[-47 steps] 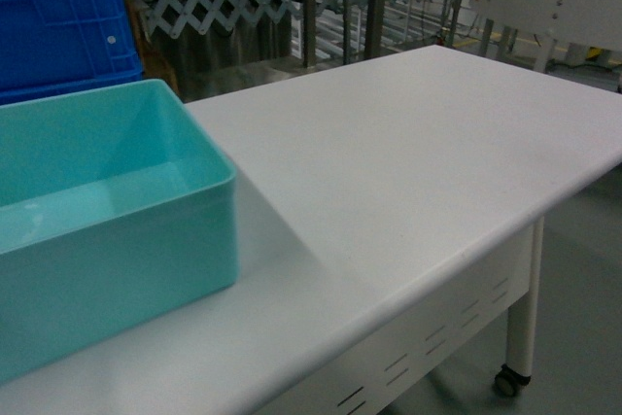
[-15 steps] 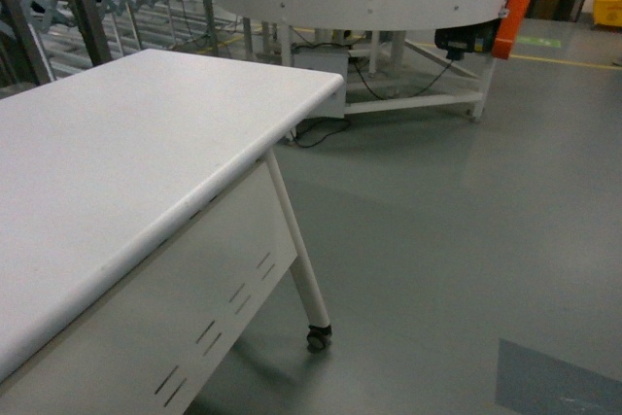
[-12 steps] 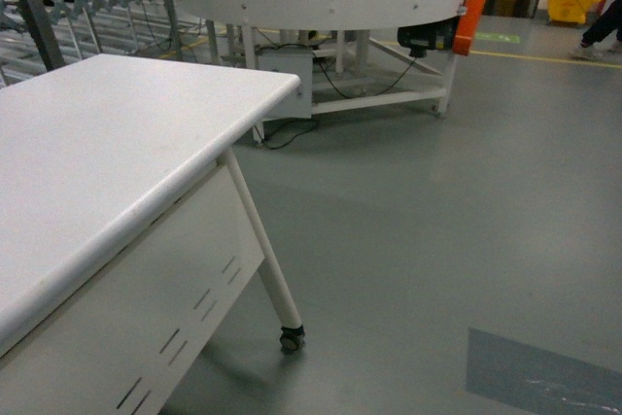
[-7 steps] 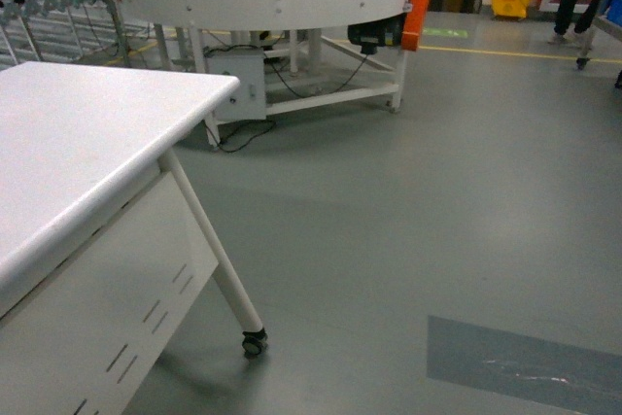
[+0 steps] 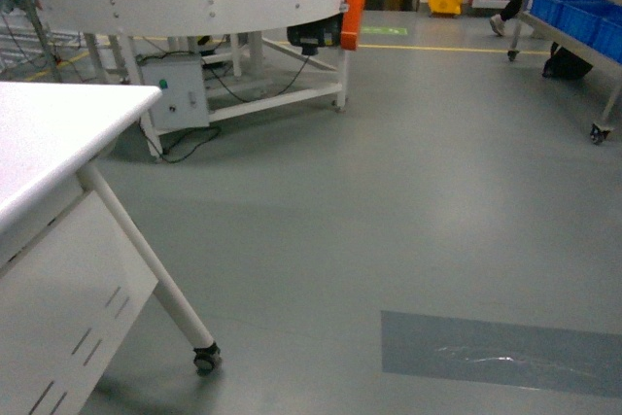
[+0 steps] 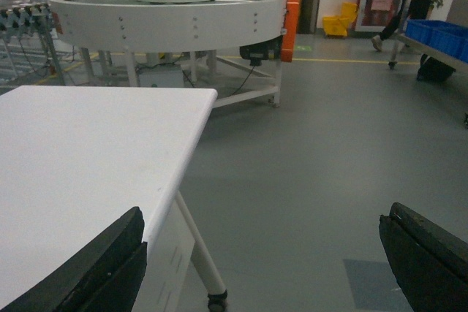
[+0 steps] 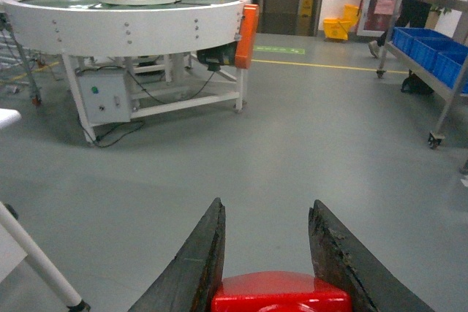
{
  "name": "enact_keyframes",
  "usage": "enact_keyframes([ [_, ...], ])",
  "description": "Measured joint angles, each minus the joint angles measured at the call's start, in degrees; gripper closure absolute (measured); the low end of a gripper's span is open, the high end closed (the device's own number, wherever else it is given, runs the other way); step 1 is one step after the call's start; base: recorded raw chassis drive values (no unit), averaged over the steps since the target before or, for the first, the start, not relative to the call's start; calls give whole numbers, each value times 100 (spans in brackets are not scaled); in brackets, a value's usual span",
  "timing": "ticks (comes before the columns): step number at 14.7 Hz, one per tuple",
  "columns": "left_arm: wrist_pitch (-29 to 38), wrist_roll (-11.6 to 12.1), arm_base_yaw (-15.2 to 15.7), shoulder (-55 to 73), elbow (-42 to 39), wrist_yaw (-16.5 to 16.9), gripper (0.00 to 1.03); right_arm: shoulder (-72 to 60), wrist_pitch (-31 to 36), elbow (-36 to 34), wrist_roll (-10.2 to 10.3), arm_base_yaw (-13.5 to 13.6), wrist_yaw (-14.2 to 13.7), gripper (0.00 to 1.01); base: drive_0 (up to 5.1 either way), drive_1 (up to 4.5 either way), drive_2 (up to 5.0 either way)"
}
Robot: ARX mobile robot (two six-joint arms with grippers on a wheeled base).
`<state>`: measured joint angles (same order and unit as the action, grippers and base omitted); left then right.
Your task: Pick red block from blue box to shelf
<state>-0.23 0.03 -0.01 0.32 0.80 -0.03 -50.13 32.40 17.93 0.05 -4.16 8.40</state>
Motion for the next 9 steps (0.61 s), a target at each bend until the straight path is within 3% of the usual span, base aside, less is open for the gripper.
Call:
enact_keyframes([
  [1, 0, 0, 0, 0, 0, 0, 5, 0, -7, 0, 0, 0, 0, 73, -157, -157, -157],
  [9, 4, 0, -4, 0, 0, -4, 5, -2, 15, 9, 7, 4, 17, 73, 5, 436, -427],
])
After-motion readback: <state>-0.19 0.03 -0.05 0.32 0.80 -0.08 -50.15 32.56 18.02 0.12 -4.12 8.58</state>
